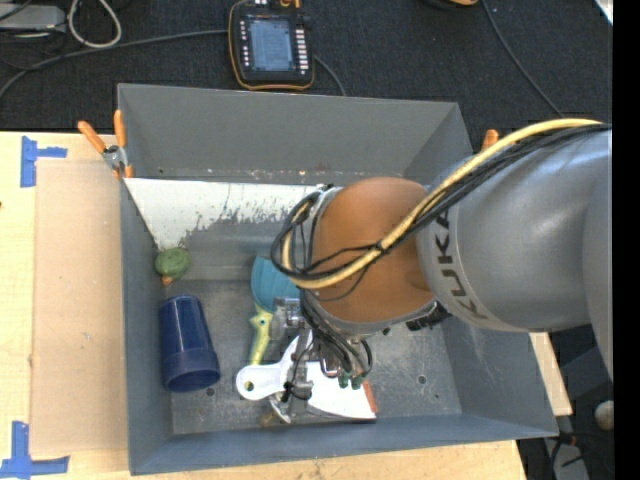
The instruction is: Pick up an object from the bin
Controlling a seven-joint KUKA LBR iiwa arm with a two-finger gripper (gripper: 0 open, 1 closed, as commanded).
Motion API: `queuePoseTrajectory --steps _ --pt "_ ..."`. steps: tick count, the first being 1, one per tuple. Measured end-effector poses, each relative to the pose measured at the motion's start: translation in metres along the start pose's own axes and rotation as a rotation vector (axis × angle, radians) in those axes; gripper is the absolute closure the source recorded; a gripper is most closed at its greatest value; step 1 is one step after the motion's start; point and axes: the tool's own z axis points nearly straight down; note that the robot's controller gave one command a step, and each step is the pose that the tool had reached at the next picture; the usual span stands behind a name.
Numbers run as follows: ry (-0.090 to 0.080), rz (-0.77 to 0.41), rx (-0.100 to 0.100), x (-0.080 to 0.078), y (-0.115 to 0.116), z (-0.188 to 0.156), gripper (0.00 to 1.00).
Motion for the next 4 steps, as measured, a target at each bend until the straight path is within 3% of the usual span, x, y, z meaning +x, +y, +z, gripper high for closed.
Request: queuePoseTrajectory --steps 2,3,4 --pt "0.000 0.000 0.000 0.000 0.000 0.000 0.00" --pt "0.007 -0.068 0.002 -0.002 0.002 0.048 0.00" --pt "-0.001 -0.018 -0.001 -0.008 0.006 0.052 0.00"
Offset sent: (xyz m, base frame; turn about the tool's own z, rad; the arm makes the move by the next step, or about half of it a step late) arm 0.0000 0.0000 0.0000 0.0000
